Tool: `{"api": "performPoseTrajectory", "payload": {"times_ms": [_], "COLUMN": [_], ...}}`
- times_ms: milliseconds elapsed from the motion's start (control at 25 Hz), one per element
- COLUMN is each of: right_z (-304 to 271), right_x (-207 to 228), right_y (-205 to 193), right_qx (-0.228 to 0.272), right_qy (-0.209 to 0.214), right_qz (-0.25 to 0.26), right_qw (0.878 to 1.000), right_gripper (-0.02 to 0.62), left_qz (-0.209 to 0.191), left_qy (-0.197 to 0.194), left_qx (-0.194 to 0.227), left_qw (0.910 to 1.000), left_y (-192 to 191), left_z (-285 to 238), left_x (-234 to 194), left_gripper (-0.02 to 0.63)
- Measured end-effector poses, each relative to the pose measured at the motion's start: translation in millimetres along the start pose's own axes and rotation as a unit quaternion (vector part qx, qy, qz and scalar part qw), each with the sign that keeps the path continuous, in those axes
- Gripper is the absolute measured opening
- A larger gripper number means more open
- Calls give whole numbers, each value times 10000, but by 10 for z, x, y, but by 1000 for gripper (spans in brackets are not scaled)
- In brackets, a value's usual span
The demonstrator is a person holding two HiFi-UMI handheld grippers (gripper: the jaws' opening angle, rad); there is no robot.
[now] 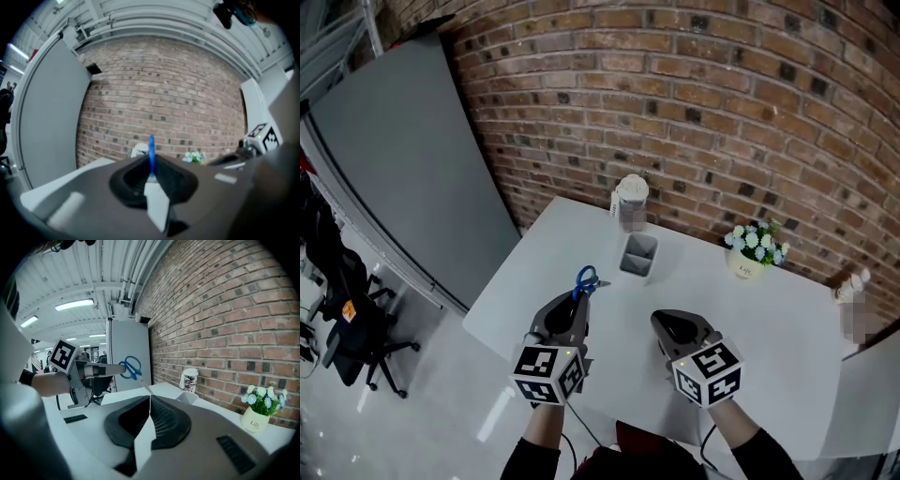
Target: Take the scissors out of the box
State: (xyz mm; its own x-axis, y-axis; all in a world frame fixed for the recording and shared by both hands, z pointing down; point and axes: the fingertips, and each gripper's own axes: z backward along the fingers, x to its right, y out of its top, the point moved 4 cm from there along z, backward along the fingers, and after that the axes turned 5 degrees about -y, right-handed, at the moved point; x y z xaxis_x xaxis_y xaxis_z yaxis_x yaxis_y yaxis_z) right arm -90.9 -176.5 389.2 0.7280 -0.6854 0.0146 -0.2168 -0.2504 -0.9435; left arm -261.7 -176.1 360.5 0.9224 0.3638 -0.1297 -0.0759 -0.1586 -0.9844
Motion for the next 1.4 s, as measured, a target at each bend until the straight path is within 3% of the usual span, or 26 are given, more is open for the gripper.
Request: {"api": "performPoseTrajectory", "payload": {"times_ms": [1400], "right_z": [645], "right_x": [-1101], "right_y": [-69], "right_qx": [484], "right_qy": [734], "right_qz": [314], "right_qw": [9956], "right_gripper": [8], "left_qz": [79], "left_qy": [1077], "left_qx": [-77], "left_qw": [9941], "left_y": [-438], "left_z": [1755], "left_x": [310], "left_gripper": [29]}}
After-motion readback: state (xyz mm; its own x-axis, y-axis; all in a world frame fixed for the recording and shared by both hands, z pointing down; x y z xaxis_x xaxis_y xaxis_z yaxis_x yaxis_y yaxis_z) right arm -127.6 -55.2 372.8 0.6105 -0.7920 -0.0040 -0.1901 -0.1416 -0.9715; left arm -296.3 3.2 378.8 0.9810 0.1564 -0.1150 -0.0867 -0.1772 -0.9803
